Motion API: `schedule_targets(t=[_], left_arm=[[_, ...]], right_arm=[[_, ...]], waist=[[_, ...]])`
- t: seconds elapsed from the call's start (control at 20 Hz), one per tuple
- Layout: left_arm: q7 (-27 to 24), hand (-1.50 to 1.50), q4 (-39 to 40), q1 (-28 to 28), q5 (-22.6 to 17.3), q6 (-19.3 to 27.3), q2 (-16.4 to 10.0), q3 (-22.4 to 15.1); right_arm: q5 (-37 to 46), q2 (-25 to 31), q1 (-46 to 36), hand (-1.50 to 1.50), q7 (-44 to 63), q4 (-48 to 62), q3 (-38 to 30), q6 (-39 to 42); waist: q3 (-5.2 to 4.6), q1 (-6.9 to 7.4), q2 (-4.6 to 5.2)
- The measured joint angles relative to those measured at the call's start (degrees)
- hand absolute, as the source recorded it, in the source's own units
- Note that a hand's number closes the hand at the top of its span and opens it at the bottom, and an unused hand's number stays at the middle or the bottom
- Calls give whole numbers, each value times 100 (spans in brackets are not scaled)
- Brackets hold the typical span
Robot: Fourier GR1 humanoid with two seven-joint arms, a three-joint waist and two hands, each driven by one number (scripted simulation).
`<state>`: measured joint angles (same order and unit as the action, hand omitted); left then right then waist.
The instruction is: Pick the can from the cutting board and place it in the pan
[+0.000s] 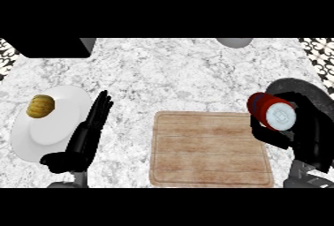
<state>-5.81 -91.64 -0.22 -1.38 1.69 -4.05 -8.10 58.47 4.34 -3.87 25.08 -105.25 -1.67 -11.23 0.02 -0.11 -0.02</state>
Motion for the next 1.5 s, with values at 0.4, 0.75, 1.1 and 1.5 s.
schedule_targets(t=[0.4, 0.75, 1.1, 1.5], left_arm=[[21, 0, 137, -170, 48, -5, 51, 25], [114, 0, 15, -167, 81, -11, 92, -17], [12, 0, 155, -236, 188, 22, 195, -94], [25, 0, 189, -297, 181, -20, 263, -158]], right_arm=[[-295, 780, -543, 150, -1219, 1797, -1197, -1357], [-1407, 1492, -1667, 150, -2623, 4052, -2141, -2172], [-1864, 2209, -2413, -150, -3284, 6223, -2519, -1823], [-1928, 2476, -3130, -150, -3502, 7898, -2419, -500]], waist=[[4, 41, 18], [9, 102, 31], [7, 184, 72], [17, 304, 106]])
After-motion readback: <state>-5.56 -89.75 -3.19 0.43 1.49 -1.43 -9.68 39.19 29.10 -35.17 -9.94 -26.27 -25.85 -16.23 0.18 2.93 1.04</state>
